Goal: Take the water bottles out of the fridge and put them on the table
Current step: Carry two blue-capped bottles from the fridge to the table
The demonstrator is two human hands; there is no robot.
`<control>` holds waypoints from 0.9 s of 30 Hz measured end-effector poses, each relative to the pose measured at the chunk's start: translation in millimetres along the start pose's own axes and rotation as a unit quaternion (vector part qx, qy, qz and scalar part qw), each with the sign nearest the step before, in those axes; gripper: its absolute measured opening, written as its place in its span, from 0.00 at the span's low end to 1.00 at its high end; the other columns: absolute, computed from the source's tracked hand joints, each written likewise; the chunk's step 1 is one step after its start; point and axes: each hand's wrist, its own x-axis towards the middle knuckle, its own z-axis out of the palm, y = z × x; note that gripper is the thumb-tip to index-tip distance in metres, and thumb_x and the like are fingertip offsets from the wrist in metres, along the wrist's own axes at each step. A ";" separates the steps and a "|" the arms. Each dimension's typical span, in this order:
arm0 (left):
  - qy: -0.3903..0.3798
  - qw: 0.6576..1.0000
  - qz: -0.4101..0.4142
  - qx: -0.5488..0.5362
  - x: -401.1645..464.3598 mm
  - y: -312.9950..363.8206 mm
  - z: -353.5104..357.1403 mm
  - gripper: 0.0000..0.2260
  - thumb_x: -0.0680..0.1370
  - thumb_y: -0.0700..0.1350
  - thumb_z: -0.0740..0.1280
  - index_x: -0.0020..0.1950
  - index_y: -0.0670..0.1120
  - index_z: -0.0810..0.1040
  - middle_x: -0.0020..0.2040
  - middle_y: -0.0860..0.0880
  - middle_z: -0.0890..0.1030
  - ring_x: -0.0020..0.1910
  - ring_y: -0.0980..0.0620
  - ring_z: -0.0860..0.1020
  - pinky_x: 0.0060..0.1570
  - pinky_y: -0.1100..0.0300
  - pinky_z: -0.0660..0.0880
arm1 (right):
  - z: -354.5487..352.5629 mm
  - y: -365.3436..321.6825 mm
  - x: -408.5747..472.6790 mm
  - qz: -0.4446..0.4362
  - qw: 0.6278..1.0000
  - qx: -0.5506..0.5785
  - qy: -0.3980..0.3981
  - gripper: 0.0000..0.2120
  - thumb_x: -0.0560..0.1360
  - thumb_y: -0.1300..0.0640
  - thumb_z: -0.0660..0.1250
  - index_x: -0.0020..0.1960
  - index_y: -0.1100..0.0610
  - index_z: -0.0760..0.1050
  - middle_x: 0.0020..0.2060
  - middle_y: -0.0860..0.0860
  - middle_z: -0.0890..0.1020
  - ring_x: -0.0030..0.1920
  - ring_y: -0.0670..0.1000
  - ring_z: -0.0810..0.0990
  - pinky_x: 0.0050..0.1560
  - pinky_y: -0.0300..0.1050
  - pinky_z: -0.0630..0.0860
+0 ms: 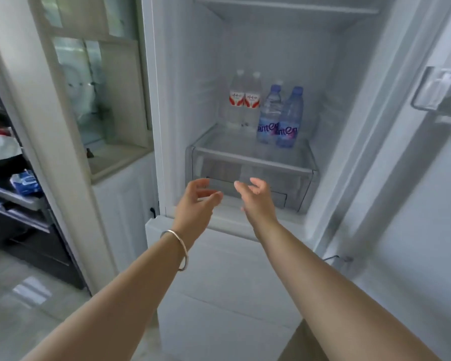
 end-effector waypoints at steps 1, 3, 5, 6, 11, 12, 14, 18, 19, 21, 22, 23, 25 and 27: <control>-0.008 1.000 0.003 0.004 21.7 -0.8 1.9 0.14 0.70 0.50 0.70 0.52 0.59 0.71 0.47 0.54 0.79 0.51 0.48 0.79 0.56 0.49 0.74 | 5.5 0.5 18.8 0.004 1.000 0.008 0.013 0.29 0.72 0.45 0.67 0.69 0.53 0.63 0.63 0.51 0.74 0.62 0.52 0.74 0.64 0.54 0.70; -0.031 0.999 0.012 0.008 62.4 -0.1 6.8 0.14 0.67 0.52 0.69 0.49 0.59 0.71 0.45 0.54 0.79 0.48 0.50 0.79 0.56 0.49 0.74 | 14.8 -2.2 54.6 -0.005 0.999 0.006 0.044 0.29 0.71 0.47 0.68 0.69 0.54 0.64 0.63 0.53 0.74 0.60 0.53 0.75 0.63 0.58 0.72; -0.057 0.998 0.022 0.002 101.7 1.7 12.1 0.18 0.64 0.53 0.68 0.52 0.58 0.71 0.45 0.54 0.80 0.47 0.51 0.79 0.53 0.51 0.74 | 20.9 -7.0 88.5 -0.023 0.996 0.004 0.083 0.30 0.70 0.47 0.69 0.67 0.56 0.65 0.61 0.55 0.76 0.59 0.54 0.76 0.62 0.59 0.72; -0.067 0.998 0.023 -0.002 121.7 3.8 14.7 0.19 0.64 0.53 0.68 0.53 0.57 0.71 0.46 0.53 0.80 0.48 0.50 0.80 0.52 0.52 0.74 | 22.4 -9.0 104.7 -0.025 0.994 0.001 0.105 0.30 0.69 0.47 0.70 0.67 0.56 0.66 0.59 0.54 0.77 0.58 0.54 0.76 0.62 0.57 0.73; -0.116 0.993 0.024 -0.014 216.8 12.4 39.3 0.22 0.67 0.50 0.70 0.59 0.52 0.71 0.43 0.54 0.79 0.44 0.51 0.78 0.45 0.56 0.74 | 18.1 -12.6 168.3 -0.042 0.975 -0.001 0.219 0.20 0.72 0.55 0.69 0.62 0.57 0.70 0.51 0.50 0.76 0.52 0.51 0.77 0.58 0.47 0.72; -0.115 0.993 0.028 -0.025 230.5 14.5 47.9 0.20 0.71 0.44 0.70 0.62 0.49 0.71 0.42 0.54 0.78 0.41 0.52 0.77 0.42 0.59 0.73 | 15.6 -13.2 178.4 -0.056 0.971 0.010 0.231 0.17 0.73 0.58 0.68 0.60 0.56 0.70 0.51 0.50 0.76 0.50 0.50 0.76 0.56 0.46 0.72; -0.124 0.991 0.040 -0.022 253.2 13.9 64.2 0.18 0.74 0.37 0.67 0.63 0.45 0.71 0.39 0.55 0.77 0.37 0.57 0.75 0.37 0.64 0.72 | 8.9 -11.3 197.0 -0.085 0.960 0.026 0.264 0.15 0.73 0.62 0.66 0.59 0.58 0.71 0.50 0.52 0.77 0.49 0.49 0.76 0.53 0.43 0.72; -0.165 0.985 0.042 -0.015 292.5 6.2 95.2 0.19 0.74 0.35 0.66 0.64 0.43 0.70 0.40 0.54 0.75 0.38 0.59 0.74 0.41 0.64 0.73 | -11.5 -3.2 230.9 -0.114 0.941 0.026 0.318 0.14 0.74 0.63 0.66 0.59 0.59 0.72 0.50 0.50 0.77 0.48 0.47 0.76 0.48 0.37 0.69; -0.166 0.985 0.040 -0.016 305.0 5.8 103.5 0.19 0.74 0.35 0.67 0.64 0.43 0.70 0.41 0.54 0.75 0.39 0.58 0.74 0.45 0.61 0.73 | -18.8 -2.2 242.4 -0.120 0.939 0.024 0.320 0.13 0.74 0.63 0.67 0.57 0.57 0.72 0.49 0.50 0.77 0.48 0.47 0.76 0.48 0.37 0.69; -0.166 0.985 0.046 -0.017 328.0 8.8 120.8 0.17 0.73 0.38 0.69 0.60 0.45 0.71 0.41 0.55 0.75 0.41 0.56 0.75 0.47 0.58 0.72 | -34.0 -2.4 268.1 -0.128 0.940 0.021 0.317 0.14 0.72 0.63 0.68 0.54 0.53 0.70 0.50 0.51 0.77 0.48 0.49 0.76 0.49 0.40 0.72; -0.165 0.985 0.053 -0.016 337.7 11.4 129.6 0.16 0.71 0.40 0.71 0.56 0.47 0.72 0.41 0.55 0.76 0.42 0.55 0.76 0.46 0.61 0.72 | -41.2 -3.4 281.1 -0.125 0.939 0.008 0.321 0.15 0.71 0.63 0.69 0.53 0.51 0.69 0.51 0.52 0.77 0.48 0.49 0.76 0.49 0.42 0.73; -0.162 0.985 0.063 -0.006 348.9 10.3 138.8 0.16 0.69 0.41 0.73 0.52 0.49 0.71 0.42 0.55 0.76 0.43 0.55 0.76 0.43 0.65 0.72 | -48.8 -1.9 295.2 -0.124 0.936 -0.010 0.329 0.16 0.70 0.62 0.71 0.52 0.50 0.68 0.51 0.53 0.77 0.48 0.49 0.76 0.49 0.43 0.73; -0.149 0.984 0.098 0.005 365.9 10.4 155.8 0.17 0.70 0.39 0.74 0.53 0.48 0.72 0.49 0.51 0.78 0.48 0.54 0.77 0.41 0.71 0.72 | -60.3 -2.6 317.7 -0.128 0.932 -0.045 0.336 0.19 0.67 0.58 0.73 0.53 0.51 0.69 0.51 0.52 0.76 0.48 0.49 0.76 0.48 0.44 0.73; -0.142 0.982 0.121 0.003 376.3 10.5 170.1 0.22 0.70 0.37 0.74 0.59 0.46 0.69 0.53 0.53 0.76 0.48 0.58 0.76 0.43 0.72 0.71 | -67.3 -3.3 335.2 -0.139 0.937 -0.055 0.317 0.20 0.65 0.56 0.74 0.54 0.52 0.72 0.48 0.48 0.76 0.47 0.48 0.77 0.46 0.42 0.75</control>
